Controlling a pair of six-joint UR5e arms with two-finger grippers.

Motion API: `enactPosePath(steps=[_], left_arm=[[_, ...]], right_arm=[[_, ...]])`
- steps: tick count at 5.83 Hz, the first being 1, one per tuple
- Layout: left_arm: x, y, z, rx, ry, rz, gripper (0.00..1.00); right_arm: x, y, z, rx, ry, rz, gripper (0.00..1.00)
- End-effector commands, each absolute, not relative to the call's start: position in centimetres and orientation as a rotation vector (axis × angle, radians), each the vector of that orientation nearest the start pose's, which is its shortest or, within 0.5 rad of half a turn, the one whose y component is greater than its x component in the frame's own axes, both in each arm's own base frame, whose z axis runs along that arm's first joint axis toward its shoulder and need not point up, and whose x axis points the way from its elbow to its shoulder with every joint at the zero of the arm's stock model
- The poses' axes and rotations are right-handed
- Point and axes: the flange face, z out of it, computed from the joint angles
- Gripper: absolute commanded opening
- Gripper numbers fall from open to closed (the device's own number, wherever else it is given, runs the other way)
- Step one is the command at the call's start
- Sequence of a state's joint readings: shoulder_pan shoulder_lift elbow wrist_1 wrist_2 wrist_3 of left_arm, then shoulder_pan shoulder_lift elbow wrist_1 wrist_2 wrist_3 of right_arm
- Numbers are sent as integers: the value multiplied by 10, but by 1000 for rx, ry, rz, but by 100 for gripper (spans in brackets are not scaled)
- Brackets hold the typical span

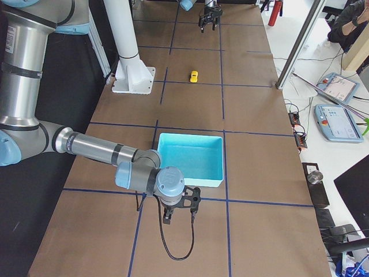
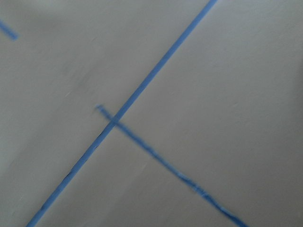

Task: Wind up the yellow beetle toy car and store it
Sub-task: 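Move the left gripper down over the yellow beetle toy car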

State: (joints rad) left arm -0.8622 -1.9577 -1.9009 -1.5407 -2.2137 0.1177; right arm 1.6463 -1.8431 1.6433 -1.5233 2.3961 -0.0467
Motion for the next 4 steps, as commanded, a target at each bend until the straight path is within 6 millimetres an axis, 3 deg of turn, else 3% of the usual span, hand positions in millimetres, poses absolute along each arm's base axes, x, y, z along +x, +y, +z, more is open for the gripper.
enactPosePath(steps=[1,3,4], left_arm=[[386,-476,235,432,820,1069,100],[490,-438,194,481,769,1265,100],[499,-437,186,510,761,1331,100]], right_arm=[[87,-353,732,-93,-831,90,100],[87,-353,732,-92,-831,92,100],[88,-353,731,-90,-831,92,100]])
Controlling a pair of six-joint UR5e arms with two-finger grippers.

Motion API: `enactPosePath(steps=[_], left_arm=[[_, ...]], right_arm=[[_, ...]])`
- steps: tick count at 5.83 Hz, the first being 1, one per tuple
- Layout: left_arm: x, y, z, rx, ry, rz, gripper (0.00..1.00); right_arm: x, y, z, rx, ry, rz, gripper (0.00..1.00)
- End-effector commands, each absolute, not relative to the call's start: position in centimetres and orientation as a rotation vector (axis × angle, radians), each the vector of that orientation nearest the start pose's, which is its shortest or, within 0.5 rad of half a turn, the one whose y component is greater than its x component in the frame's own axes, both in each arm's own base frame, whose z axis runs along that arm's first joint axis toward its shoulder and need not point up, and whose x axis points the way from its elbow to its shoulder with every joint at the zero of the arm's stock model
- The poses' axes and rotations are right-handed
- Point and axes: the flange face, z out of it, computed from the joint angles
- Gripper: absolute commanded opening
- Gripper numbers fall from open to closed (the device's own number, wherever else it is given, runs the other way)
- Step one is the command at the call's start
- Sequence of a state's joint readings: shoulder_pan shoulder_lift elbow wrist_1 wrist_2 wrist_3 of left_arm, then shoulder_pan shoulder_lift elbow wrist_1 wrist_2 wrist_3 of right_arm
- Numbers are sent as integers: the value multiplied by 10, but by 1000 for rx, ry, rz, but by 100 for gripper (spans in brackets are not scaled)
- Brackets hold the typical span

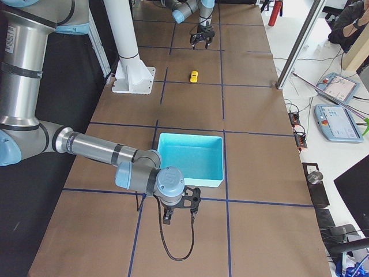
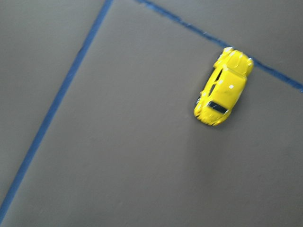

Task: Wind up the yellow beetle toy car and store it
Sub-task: 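Move the left gripper down over the yellow beetle toy car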

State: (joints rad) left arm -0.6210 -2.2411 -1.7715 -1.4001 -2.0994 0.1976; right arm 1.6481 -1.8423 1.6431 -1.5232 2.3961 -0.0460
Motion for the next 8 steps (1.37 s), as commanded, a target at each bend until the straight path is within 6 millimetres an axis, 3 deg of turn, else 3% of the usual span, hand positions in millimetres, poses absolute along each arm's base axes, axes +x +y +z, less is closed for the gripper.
enactPosePath(steps=[1,2,4,5,8], left_arm=[[498,-445,186,576,668,1376,100],[527,-418,182,605,619,1456,100],[543,-409,176,603,631,1476,100],[566,-416,166,584,627,1488,100],[604,-417,168,531,567,1497,100]], right_arm=[[89,-353,731,-89,-831,95,100],[90,-352,731,-90,-831,97,100],[90,-354,728,-83,-831,94,100],[90,-354,727,-81,-831,94,100],[92,-352,729,-82,-832,103,100]])
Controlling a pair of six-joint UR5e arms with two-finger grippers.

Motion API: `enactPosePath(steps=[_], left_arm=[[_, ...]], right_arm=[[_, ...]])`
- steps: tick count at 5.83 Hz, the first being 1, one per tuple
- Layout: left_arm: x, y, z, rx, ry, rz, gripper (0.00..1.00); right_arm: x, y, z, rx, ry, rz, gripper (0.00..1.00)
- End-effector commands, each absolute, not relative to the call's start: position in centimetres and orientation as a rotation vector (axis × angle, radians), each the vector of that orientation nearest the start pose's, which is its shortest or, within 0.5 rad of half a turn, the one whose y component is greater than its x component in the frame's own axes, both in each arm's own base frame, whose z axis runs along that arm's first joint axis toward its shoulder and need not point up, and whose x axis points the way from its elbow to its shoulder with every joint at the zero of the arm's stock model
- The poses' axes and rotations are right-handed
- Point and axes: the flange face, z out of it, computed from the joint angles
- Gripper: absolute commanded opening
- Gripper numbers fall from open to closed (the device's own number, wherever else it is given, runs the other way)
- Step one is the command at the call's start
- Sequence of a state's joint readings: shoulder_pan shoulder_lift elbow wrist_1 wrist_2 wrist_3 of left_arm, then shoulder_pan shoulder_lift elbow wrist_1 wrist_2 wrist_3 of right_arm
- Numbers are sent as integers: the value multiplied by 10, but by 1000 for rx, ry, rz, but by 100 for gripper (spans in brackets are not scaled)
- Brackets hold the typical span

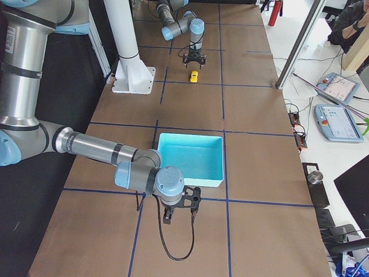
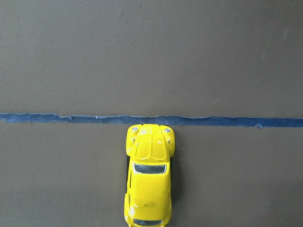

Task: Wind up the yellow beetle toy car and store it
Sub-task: 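Press the left gripper down onto the car's roof, holding it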

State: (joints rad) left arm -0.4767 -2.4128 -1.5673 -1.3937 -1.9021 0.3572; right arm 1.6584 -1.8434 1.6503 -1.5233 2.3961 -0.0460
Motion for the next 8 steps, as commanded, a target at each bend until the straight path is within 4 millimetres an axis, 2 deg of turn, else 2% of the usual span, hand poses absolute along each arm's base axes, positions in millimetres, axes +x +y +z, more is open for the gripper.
enactPosePath(steps=[1,2,5,8], left_arm=[[609,-419,164,526,566,1494,100],[618,-413,166,497,557,1508,100],[632,-413,171,486,482,1510,100],[637,-413,174,489,438,1516,98]], right_arm=[[92,-352,730,-84,-832,103,100],[92,-354,726,-77,-831,100,100],[92,-354,728,-80,-831,100,100],[92,-353,730,-84,-832,102,100]])
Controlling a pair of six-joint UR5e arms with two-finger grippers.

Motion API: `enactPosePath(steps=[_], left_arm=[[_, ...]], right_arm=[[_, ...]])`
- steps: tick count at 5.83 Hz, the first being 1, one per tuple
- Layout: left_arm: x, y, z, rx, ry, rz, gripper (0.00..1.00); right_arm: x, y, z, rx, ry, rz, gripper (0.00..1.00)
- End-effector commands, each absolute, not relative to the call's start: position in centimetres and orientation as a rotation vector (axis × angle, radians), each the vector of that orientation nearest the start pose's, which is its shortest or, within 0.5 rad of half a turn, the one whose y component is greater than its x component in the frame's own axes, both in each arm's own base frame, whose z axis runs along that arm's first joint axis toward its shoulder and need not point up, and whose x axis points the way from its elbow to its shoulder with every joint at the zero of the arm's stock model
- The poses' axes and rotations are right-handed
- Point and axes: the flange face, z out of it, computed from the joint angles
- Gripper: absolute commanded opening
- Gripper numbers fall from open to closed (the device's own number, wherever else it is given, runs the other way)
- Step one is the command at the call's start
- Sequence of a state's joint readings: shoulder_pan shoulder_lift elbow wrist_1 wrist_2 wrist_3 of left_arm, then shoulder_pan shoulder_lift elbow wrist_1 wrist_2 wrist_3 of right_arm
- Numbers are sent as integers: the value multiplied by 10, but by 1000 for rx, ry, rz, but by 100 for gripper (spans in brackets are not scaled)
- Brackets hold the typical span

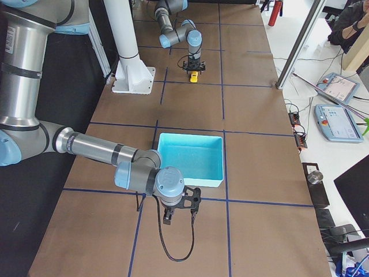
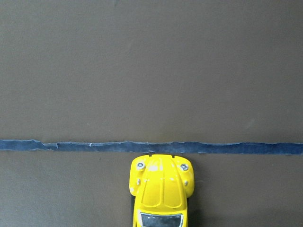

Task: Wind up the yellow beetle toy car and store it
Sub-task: 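Press the left gripper down onto the car's roof, holding it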

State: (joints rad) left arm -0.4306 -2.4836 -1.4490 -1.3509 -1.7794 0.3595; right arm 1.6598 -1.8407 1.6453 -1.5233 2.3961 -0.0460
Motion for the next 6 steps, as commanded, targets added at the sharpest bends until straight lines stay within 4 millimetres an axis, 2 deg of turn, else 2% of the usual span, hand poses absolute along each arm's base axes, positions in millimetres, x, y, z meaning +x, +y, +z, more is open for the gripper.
enactPosePath(steps=[1,4,6], left_arm=[[642,-411,176,481,436,1522,98],[645,-408,176,489,437,1532,94],[648,-406,178,487,437,1535,92]], right_arm=[[92,-353,730,-84,-832,102,100],[92,-352,732,-86,-830,98,100],[93,-356,721,-58,-828,84,100]])
